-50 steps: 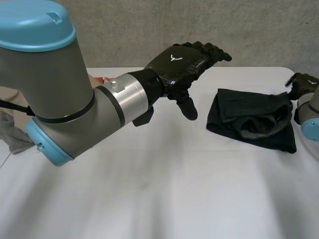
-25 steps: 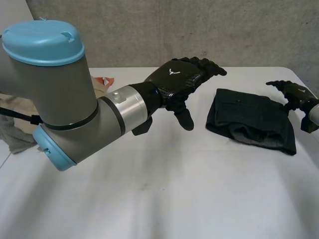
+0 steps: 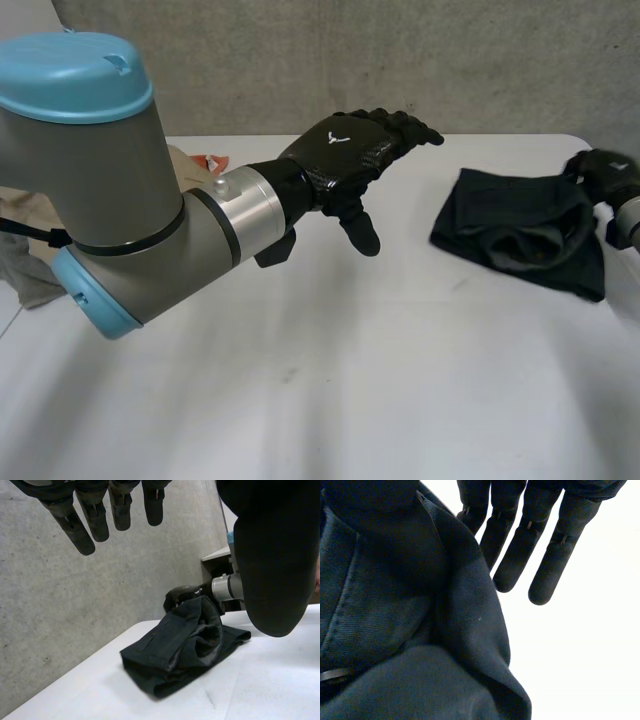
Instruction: Fold the laundry.
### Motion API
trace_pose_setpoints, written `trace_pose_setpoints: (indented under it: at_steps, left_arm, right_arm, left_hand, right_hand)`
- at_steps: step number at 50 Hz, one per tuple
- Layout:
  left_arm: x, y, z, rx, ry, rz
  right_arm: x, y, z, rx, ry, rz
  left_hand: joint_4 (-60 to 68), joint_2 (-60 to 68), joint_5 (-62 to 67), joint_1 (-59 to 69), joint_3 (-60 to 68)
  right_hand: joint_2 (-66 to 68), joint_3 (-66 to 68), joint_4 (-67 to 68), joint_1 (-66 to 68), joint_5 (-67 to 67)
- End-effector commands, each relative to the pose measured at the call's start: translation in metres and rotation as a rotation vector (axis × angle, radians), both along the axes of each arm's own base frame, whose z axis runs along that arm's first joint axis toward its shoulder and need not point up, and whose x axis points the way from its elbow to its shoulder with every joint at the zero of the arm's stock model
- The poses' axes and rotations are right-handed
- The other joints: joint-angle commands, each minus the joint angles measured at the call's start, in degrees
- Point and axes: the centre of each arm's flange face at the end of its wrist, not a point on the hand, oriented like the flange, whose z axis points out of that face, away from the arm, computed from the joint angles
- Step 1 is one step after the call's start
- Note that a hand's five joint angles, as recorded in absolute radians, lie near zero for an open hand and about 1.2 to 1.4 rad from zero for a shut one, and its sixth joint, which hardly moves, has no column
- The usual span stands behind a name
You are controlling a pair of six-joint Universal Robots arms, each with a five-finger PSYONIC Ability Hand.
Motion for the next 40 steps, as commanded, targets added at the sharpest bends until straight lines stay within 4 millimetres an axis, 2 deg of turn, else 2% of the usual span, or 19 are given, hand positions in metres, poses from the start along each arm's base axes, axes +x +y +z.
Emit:
trace_pose_setpoints:
  at_steps: [1,6,11,14,23,30,31,32,33,34,40]
  left_arm:
    - [0.001,-0.002,0.005,-0.013,0.011,0.006]
    - [0.000,0.000,0.004,-0.009,0.007,0.001]
    - [0.000,0.000,0.003,-0.003,0.004,0.002]
    - [0.001,0.000,0.003,-0.003,0.004,0.004]
    - [0.000,0.001,0.004,-0.005,0.006,-0.001]
    - [-0.001,0.002,0.004,-0.007,0.006,-0.002]
    - [0.000,0.002,0.004,-0.007,0.006,-0.002]
    - [0.000,0.002,0.004,-0.004,0.006,-0.002]
    - [0.000,0.002,0.004,-0.003,0.005,-0.001]
    - [0.001,0.002,0.004,-0.002,0.004,0.001]
    - [0.003,0.003,0.005,0.002,0.005,0.003]
  right_arm:
    - [-0.044,-0.014,0.017,-0.111,-0.075,-0.336]
    - [-0.072,-0.014,0.020,-0.145,-0.077,-0.520]
    - [-0.110,-0.012,0.026,-0.189,-0.090,-0.709]
    - [-0.120,-0.009,0.025,-0.190,-0.091,-0.771]
    - [-0.130,0.001,0.023,-0.133,-0.083,-0.862]
    - [-0.121,0.007,0.019,-0.067,-0.074,-0.800]
    - [-0.120,0.007,0.018,-0.057,-0.072,-0.790]
    - [-0.119,0.008,0.019,-0.051,-0.071,-0.778]
    - [-0.116,0.009,0.018,-0.033,-0.071,-0.756]
    - [-0.115,0.010,0.019,-0.026,-0.070,-0.745]
    - [-0.114,0.013,0.020,-0.004,-0.066,-0.706]
  left_hand:
    - [-0.63,-0.38,-2.86,-0.23,-0.40]
    - [-0.63,-0.38,-2.86,-0.23,-0.40]
    - [-0.63,-0.38,-2.86,-0.23,-0.40]
    - [-0.63,-0.38,-2.86,-0.23,-0.40]
    - [-0.63,-0.38,-2.86,-0.23,-0.40]
    - [-0.63,-0.38,-2.86,-0.23,-0.40]
    - [-0.63,-0.38,-2.86,-0.23,-0.40]
    - [-0.63,-0.38,-2.86,-0.23,-0.40]
    - [-0.63,-0.38,-2.86,-0.23,-0.40]
    - [-0.63,-0.38,-2.86,-0.23,-0.40]
    - [-0.63,-0.38,-2.86,-0.23,-0.40]
  right_hand:
    - [13.35,12.13,11.58,16.68,14.44]
    - [13.35,12.13,11.58,16.68,14.44]
    - [13.35,12.13,11.58,16.68,14.44]
    - [13.35,12.13,11.58,16.68,14.44]
    - [13.35,12.13,11.58,16.68,14.44]
    - [13.35,12.13,11.58,16.68,14.44]
    - [8.33,7.11,6.56,11.66,9.43]
    - [-8.54,-9.76,-10.31,-5.21,-7.44]
    - [-44.85,-46.07,-46.62,-41.52,-43.75]
    - [-56.65,-57.87,-58.42,-53.32,-55.56]
    - [-56.65,-57.87,-58.42,-53.32,-55.56]
